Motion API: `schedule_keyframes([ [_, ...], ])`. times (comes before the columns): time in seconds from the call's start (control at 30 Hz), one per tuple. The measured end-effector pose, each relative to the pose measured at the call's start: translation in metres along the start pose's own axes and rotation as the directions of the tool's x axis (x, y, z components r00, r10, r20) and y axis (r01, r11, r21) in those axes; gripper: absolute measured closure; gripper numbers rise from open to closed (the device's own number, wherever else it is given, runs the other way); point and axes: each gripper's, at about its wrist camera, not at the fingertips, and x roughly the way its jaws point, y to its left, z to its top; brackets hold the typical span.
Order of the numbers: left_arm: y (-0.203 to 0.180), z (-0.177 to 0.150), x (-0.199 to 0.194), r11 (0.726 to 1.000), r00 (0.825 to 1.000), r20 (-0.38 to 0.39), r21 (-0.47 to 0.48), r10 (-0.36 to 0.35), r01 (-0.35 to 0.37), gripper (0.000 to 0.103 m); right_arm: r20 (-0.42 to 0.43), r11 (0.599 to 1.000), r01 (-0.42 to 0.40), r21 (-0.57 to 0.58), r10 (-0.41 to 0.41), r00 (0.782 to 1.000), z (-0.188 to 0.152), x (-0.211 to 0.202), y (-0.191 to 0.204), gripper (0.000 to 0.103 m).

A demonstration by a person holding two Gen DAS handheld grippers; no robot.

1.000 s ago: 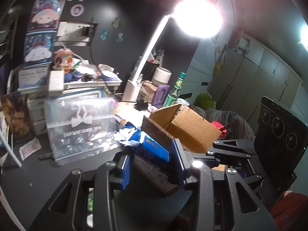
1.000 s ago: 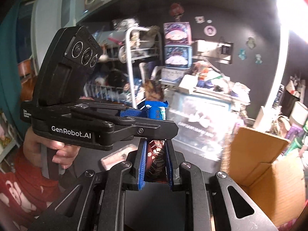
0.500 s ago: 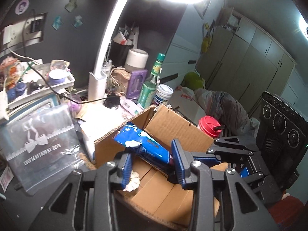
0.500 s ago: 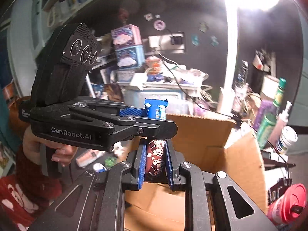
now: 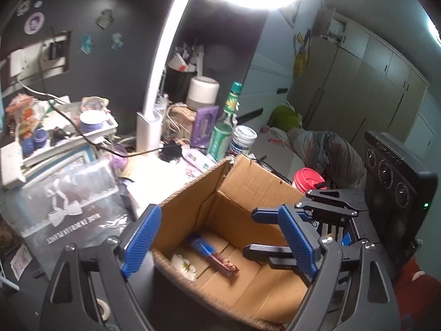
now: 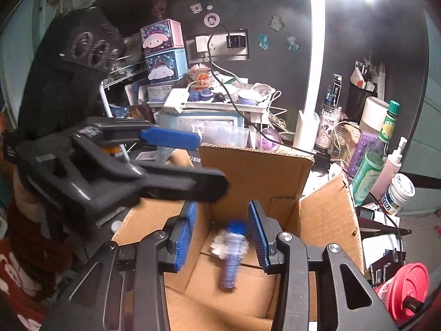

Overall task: Organize objects
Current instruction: 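Carry the chocolate bar into the cardboard box and release it, then return the right gripper to the desk and grasp the white-and-blue lens case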

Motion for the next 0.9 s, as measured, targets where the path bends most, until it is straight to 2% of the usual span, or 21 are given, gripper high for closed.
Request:
schedule_keyframes([
  [0.23, 0.024, -0.023, -0.060, 0.992, 0.987, 0.102, -0.030, 0.123, -0.120, 0.014, 0.036, 0.999, -0.036, -0.038, 0.037, 0.999, 0.002, -0.004, 0.022, 0.068],
  [0.47, 0.055, -0.069, -0.113, 0.960, 0.950, 0.146, -0.067, 0.278, -0.271, 0.010, 0.051, 0.975, -0.172, -0.141, 0.180, 0.982, 0.003, 0.003, 0.087, 0.068],
  [0.57, 0.068, -0.090, -0.127, 0.946, 0.935, 0.150, -0.083, 0.322, -0.312, 0.009, 0.017, 0.949, -0.256, -0.184, 0.263, 0.965, -0.001, 0.016, 0.120, 0.068],
  [0.63, 0.079, -0.107, -0.133, 0.930, 0.921, 0.138, -0.105, 0.363, -0.351, 0.009, -0.017, 0.922, -0.339, -0.187, 0.342, 0.940, -0.008, 0.031, 0.139, 0.068],
  [0.7, 0.088, -0.124, -0.137, 0.919, 0.912, 0.129, -0.112, 0.390, -0.377, 0.009, -0.061, 0.902, -0.390, -0.189, 0.385, 0.921, -0.018, 0.049, 0.154, 0.068],
  [0.77, 0.099, -0.140, -0.139, 0.912, 0.908, 0.114, -0.128, 0.404, -0.390, 0.009, -0.098, 0.892, -0.404, -0.202, 0.392, 0.915, -0.030, 0.066, 0.164, 0.068],
  [0.83, 0.108, -0.157, -0.142, 0.906, 0.904, 0.105, -0.149, 0.414, -0.397, 0.009, -0.153, 0.898, -0.378, -0.223, 0.351, 0.924, -0.047, 0.093, 0.171, 0.068],
  [0.9, 0.113, -0.171, -0.144, 0.898, 0.899, 0.094, -0.161, 0.427, -0.409, 0.009, -0.210, 0.901, -0.373, -0.223, 0.330, 0.920, -0.063, 0.116, 0.173, 0.068],
])
